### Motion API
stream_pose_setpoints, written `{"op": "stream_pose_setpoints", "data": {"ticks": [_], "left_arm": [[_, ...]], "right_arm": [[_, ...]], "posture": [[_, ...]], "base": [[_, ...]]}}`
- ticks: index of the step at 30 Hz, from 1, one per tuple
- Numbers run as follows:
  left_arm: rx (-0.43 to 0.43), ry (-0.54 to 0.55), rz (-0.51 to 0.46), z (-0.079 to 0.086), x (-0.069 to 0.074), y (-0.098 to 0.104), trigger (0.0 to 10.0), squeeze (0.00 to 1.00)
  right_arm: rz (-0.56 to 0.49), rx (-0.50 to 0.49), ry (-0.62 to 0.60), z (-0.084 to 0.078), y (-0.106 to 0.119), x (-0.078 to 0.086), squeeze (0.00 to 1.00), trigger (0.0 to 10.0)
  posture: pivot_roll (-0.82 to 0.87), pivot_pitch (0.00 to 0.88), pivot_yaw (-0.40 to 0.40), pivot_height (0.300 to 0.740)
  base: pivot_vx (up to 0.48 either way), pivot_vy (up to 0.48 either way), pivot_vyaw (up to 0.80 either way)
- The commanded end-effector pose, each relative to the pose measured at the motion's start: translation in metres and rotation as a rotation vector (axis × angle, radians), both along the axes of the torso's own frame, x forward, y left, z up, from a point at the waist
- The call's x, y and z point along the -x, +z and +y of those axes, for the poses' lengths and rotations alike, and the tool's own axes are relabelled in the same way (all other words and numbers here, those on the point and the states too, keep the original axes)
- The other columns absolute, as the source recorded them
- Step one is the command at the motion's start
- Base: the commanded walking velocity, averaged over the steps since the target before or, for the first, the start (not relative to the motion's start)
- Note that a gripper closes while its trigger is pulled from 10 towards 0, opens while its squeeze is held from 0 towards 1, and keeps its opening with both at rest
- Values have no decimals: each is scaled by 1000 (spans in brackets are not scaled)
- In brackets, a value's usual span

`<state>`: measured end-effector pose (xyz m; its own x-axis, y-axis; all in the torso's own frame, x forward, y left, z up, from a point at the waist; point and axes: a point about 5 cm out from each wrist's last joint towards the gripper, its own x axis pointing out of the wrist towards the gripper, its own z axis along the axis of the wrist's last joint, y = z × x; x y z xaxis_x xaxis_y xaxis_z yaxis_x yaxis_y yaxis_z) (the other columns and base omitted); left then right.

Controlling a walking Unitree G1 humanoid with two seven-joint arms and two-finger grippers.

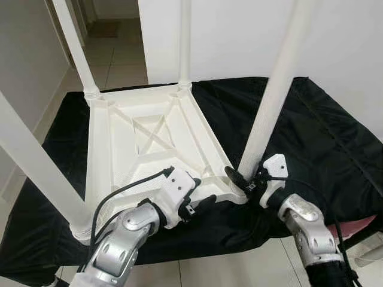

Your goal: Building children table

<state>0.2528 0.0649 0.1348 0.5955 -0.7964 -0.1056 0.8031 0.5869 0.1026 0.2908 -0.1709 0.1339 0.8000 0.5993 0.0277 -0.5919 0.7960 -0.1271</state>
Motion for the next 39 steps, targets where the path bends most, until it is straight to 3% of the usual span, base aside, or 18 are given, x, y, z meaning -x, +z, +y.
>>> {"op": "stream_pose_setpoints", "data": {"ticks": [1, 5, 6, 13, 19, 22, 25, 31, 39], "left_arm": [[-7, -15, 7, 1, 2, -1, 10000, 0], [-2, -11, 9, 0, 3, 0, 10000, 0], [-1, -11, 11, 1, 4, -1, 10000, 0], [3, -16, 18, 0, 5, -1, 10000, 0], [3, -22, 38, 1, 11, -3, 10000, 0], [3, -22, 40, 1, 12, -3, 10000, 0], [1, -7, 47, 3, 16, -5, 10000, 0], [3, 3, 50, 4, 17, -5, 10000, 0], [12, 15, 58, 1, 20, -6, 10000, 0]], "right_arm": [[19, 4, 9, -1, -4, -1, 0, 0], [40, -13, 17, -2, -7, 1, 0, 0], [42, -14, 23, -1, -7, 2, 0, 10000], [40, -31, -2, -1, -5, 4, 0, 10000], [-24, -89, -165, 8, 5, 8, 0, 10000], [-33, -88, -181, 9, 6, 9, 0, 10000], [-46, -80, -320, 16, 2, 14, 0, 10000], [-23, -94, -428, 22, -2, 18, 0, 10000], [44, -185, -680, 44, -8, 21, 0, 10000]], "posture": [[-41, 0, -10, 740], [-43, 0, -8, 740], [-44, 0, -6, 740], [-50, 0, -4, 740], [-53, 17, 11, 740], [-53, 17, 11, 740], [-39, 23, 6, 740], [-30, 25, -7, 740], [-22, 27, -20, 740]], "base": [[0, 0, 0], [0, 0, 0], [0, 0, 0], [0, 0, 0], [0, 0, 0], [0, 0, 0], [0, 0, 0], [0, 0, 0], [0, 0, 0]]}}
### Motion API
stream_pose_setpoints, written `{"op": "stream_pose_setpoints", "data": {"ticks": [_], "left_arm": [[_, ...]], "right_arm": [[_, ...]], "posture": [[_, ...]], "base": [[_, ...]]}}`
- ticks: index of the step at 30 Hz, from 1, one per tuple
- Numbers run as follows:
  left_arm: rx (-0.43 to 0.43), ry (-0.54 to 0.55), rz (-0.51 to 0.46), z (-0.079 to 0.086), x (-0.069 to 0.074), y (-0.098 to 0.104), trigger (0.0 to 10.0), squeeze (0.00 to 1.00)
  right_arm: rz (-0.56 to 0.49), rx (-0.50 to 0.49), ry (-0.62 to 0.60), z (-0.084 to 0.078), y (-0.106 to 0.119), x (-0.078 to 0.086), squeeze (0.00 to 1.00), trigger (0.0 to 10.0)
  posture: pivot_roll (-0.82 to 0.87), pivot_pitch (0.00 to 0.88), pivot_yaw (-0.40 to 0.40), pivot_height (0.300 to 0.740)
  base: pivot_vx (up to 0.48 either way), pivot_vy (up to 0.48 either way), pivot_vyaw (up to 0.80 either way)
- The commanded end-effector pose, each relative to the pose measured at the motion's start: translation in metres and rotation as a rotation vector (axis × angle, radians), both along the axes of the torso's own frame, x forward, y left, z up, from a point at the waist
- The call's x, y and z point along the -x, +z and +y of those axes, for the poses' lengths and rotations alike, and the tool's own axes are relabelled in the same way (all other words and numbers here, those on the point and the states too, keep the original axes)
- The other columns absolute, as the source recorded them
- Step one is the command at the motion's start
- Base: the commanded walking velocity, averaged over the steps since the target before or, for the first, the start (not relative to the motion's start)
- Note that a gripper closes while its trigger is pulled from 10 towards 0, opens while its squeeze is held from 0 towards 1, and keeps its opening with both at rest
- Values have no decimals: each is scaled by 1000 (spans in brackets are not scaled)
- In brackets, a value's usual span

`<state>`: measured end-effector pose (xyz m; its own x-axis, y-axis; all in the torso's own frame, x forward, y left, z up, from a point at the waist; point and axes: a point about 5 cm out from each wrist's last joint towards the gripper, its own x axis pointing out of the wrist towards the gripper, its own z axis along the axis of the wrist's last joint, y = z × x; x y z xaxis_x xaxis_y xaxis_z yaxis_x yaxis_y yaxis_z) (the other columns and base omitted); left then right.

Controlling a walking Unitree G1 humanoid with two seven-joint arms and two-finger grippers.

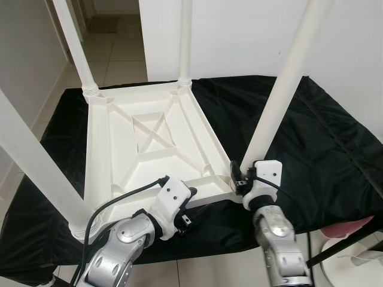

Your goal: Building children table

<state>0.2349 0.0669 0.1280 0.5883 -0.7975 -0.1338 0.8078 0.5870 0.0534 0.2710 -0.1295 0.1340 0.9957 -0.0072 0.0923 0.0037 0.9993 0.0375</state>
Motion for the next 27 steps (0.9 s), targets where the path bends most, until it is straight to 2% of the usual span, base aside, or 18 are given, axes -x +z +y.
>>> {"op": "stream_pose_setpoints", "data": {"ticks": [1, 6, 8, 12, 13, 14, 18, 23, 27], "left_arm": [[7, 16, 3, -1, 3, 1, 10000, 0], [6, 20, 5, -1, 4, 1, 10000, 0], [8, 27, 6, 0, 5, 1, 10000, 0], [8, 41, 6, 1, 4, 1, 10000, 0], [9, 48, 6, 1, 4, 1, 10000, 0], [9, 48, 6, 1, 4, 1, 10000, 0], [16, 54, 11, -3, 4, -1, 10000, 0], [17, 40, 5, -7, 5, 0, 10000, 0], [17, 45, -10, -8, -2, 2, 10000, 0]], "right_arm": [[55, -34, -60, 7, -8, 0, 0, 10000], [66, -57, -76, 18, -9, 0, 0, 10000], [59, -49, -46, 24, -7, 1, 0, 10000], [57, -53, -20, 24, -6, 1, 0, 10000], [35, -66, 21, 24, -4, 1, 627, 10000], [35, -66, 21, 24, -4, 1, 1000, 10000], [-4, -96, 104, 23, 1, 2, 1000, 10000], [-19, -64, 114, 15, 2, 1, 1000, 10000], [-32, -32, 166, 4, 5, -3, 1000, 10000]], "posture": [[-19, 29, -24, 740], [-16, 32, -26, 740], [-2, 36, -37, 740], [2, 42, -43, 740], [4, 46, -49, 740], [4, 46, -49, 740], [-6, 52, -59, 740], [-11, 46, -62, 740], [-18, 30, -63, 740]], "base": [[0, 0, 0], [0, 0, 0], [0, 0, 0], [0, 0, 0], [0, 0, 0], [0, 0, 0], [0, 0, 0], [0, 0, 0], [0, 0, 0]]}}
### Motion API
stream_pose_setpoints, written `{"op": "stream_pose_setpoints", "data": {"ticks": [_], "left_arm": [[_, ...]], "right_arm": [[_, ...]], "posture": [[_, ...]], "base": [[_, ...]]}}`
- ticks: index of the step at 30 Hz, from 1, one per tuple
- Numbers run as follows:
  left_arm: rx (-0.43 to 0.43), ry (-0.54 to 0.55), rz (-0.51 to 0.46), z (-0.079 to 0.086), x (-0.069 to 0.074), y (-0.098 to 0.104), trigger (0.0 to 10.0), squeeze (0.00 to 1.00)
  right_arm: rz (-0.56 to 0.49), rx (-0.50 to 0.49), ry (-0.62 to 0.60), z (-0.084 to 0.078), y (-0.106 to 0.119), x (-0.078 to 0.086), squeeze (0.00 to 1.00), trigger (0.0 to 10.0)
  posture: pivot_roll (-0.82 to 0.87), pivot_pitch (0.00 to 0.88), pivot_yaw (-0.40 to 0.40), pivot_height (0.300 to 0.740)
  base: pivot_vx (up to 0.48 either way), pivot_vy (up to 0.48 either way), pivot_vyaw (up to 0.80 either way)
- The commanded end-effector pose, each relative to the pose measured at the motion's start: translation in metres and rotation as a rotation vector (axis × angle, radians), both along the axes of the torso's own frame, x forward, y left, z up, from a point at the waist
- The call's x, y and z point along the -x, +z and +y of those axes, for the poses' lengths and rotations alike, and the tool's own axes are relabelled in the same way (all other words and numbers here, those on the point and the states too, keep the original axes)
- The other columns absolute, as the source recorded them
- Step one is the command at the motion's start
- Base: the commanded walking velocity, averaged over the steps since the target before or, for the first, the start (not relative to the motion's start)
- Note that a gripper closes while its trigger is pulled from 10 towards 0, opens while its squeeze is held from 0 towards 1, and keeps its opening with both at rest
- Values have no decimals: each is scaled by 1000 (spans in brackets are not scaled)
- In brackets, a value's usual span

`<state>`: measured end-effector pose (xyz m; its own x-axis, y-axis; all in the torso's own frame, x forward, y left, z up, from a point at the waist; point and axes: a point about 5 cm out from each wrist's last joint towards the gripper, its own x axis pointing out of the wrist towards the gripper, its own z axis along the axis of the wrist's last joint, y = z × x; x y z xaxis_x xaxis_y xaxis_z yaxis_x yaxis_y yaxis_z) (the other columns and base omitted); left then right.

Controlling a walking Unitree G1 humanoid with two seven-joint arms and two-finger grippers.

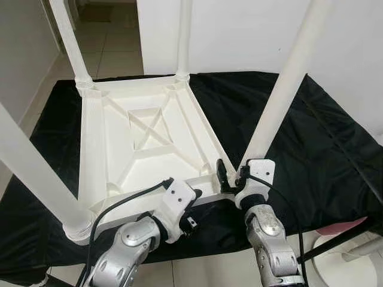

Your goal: Building children table

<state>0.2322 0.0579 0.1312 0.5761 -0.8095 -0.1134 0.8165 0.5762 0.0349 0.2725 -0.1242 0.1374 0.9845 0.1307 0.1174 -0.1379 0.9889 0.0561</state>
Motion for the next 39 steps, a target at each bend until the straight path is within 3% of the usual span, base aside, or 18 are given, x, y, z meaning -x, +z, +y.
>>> {"op": "stream_pose_setpoints", "data": {"ticks": [1, 4, 5, 6, 7, 8, 9, 11, 17, 19, 39], "left_arm": [[-10, 64, -19, 1, -8, 0, 10000, 0], [-7, 67, -22, 1, -9, 1, 10000, 0], [-7, 67, -24, 1, -10, 1, 10000, 0], [-7, 67, -24, 1, -10, 1, 10000, 0], [-4, 66, -24, 0, -10, 2, 10000, 0], [-4, 66, -24, 0, -10, 2, 10000, 0], [-1, 52, -24, -2, -9, 2, 10000, 0], [-1, 52, -24, -2, -9, 2, 10000, 0], [-20, -25, -9, -2, -2, 0, 10000, 0], [-21, -82, -6, -1, 1, 4, 10000, 0], [-70, -122, -30, 0, -4, 2, 10000, 0]], "right_arm": [[-17, -10, 67, -4, 3, -2, 1000, 10000], [-22, -20, 103, -4, 4, -2, 1000, 10000], [-27, -20, 138, -6, 5, -1, 925, 10000], [-27, -20, 138, -6, 5, -1, 925, 10000], [-30, -18, 159, -7, 4, 0, 322, 10000], [-30, -18, 159, -7, 4, 0, 322, 10000], [-25, -9, 206, -12, 3, 1, 0, 10000], [-25, -9, 206, -12, 3, 1, 0, 10000], [-3, 103, 411, -28, -4, 3, 0, 10000], [15, 157, 484, -41, -4, -3, 0, 10000], [3, 283, 578, -61, 0, -26, 0, 10000]], "posture": [[-20, 28, -63, 740], [-22, 27, -62, 740], [-25, 24, -60, 740], [-25, 24, -60, 740], [-29, 21, -59, 740], [-29, 21, -59, 740], [-31, 18, -52, 740], [-31, 18, -52, 740], [-39, 9, -33, 740], [-37, 6, -31, 740], [-28, 0, -25, 740]], "base": [[0, 0, 0], [0, 0, 0], [0, 0, 0], [0, 0, 0], [0, 0, 0], [0, 0, 0], [0, 0, 0], [0, 0, 0], [0, 0, 0], [0, 0, 0], [0, 0, 0]]}}
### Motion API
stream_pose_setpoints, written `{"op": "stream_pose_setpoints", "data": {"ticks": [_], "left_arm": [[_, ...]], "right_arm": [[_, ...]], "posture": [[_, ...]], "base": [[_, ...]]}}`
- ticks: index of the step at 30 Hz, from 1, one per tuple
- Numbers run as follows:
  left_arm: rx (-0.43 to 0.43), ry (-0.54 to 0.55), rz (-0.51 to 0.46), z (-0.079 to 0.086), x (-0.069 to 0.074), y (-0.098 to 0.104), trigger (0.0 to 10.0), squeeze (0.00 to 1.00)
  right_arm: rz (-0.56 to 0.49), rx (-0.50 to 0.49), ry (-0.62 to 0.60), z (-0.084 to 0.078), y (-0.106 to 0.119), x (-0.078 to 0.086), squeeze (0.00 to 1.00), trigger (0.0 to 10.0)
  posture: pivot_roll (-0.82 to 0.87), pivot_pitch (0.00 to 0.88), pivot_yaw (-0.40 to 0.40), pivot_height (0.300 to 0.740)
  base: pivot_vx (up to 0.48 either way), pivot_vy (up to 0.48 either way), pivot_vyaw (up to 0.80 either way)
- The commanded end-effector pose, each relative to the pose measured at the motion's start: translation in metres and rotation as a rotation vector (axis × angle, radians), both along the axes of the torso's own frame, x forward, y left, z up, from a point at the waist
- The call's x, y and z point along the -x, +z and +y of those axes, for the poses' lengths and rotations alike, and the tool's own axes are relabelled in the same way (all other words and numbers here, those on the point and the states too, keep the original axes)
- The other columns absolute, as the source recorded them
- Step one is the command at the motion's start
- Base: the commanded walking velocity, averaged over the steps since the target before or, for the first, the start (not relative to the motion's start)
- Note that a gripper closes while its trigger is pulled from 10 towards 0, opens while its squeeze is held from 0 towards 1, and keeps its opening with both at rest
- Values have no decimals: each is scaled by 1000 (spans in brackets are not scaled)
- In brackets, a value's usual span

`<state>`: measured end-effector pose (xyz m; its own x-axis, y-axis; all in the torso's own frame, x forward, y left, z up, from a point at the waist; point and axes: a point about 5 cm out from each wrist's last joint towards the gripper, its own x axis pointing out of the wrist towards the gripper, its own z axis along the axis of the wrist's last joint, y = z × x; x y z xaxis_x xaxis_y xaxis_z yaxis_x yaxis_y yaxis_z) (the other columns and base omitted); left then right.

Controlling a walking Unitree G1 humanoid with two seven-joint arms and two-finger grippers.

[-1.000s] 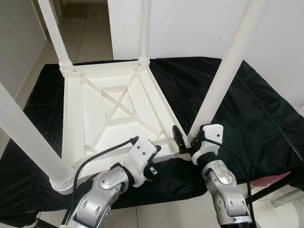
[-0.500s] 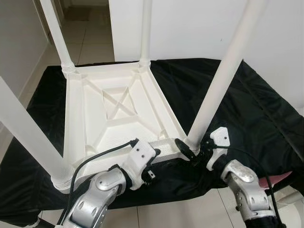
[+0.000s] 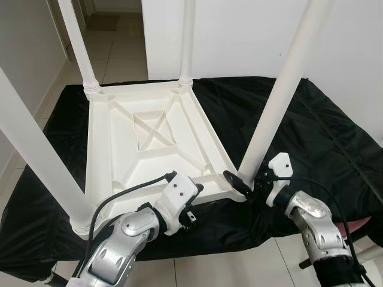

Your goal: Building children table

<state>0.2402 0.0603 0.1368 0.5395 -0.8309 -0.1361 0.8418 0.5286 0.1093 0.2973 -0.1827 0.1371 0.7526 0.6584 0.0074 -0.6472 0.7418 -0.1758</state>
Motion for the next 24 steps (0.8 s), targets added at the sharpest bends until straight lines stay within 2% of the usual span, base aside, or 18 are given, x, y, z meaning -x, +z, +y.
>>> {"op": "stream_pose_setpoints", "data": {"ticks": [1, 3, 4, 5, 6, 7, 18, 19, 20, 21, 24], "left_arm": [[-12, -70, 21, -2, 4, -3, 10000, 0], [-17, -73, 24, -2, 6, -5, 10000, 0], [-18, -76, 29, -2, 7, -6, 10000, 0], [-20, -75, 30, -2, 7, -6, 10000, 0], [-20, -75, 30, -2, 7, -6, 10000, 0], [-21, -74, 29, -3, 6, -7, 10000, 0], [-27, -75, 28, -5, 3, -9, 10000, 0], [-29, -75, 25, -6, 2, -10, 10000, 0], [-30, -75, 23, -7, 0, -9, 10000, 0], [-29, -72, 18, -7, -2, -9, 10000, 0], [-27, -70, 14, -7, -3, -8, 10000, 0]], "right_arm": [[-5, 21, 10, -3, 0, -1, 0, 10000], [-7, 28, 16, -4, 0, -2, 0, 10000], [-11, 36, 28, -5, 1, -3, 0, 6588], [-15, 40, 43, -6, 1, -5, 0, 1765], [-15, 40, 43, -6, 1, -5, 0, 1765], [-17, 44, 52, -6, 1, -5, 0, 0], [1, 53, 61, -7, -5, -8, 0, 0], [5, 55, 54, -7, -7, -8, 0, 4000], [7, 62, 45, -8, -8, -9, 0, 6784], [12, 51, 32, -8, -9, -9, 0, 10000], [15, 42, 25, -8, -9, -9, 0, 10000]], "posture": [[-28, 0, -25, 740], [-28, 0, -25, 740], [-25, 0, -26, 740], [-26, 0, -27, 740], [-26, 0, -27, 740], [-26, 0, -27, 740], [-30, 0, -24, 740], [-30, 0, -23, 740], [-31, 0, -21, 740], [-34, 0, -18, 740], [-34, 0, -18, 740]], "base": [[0, 0, 0], [0, 0, 0], [0, 0, 0], [0, 0, 0], [0, 0, 0], [0, 0, 0], [0, 0, 0], [0, 0, 0], [0, 0, 0], [0, 0, 0], [0, 0, 0]]}}
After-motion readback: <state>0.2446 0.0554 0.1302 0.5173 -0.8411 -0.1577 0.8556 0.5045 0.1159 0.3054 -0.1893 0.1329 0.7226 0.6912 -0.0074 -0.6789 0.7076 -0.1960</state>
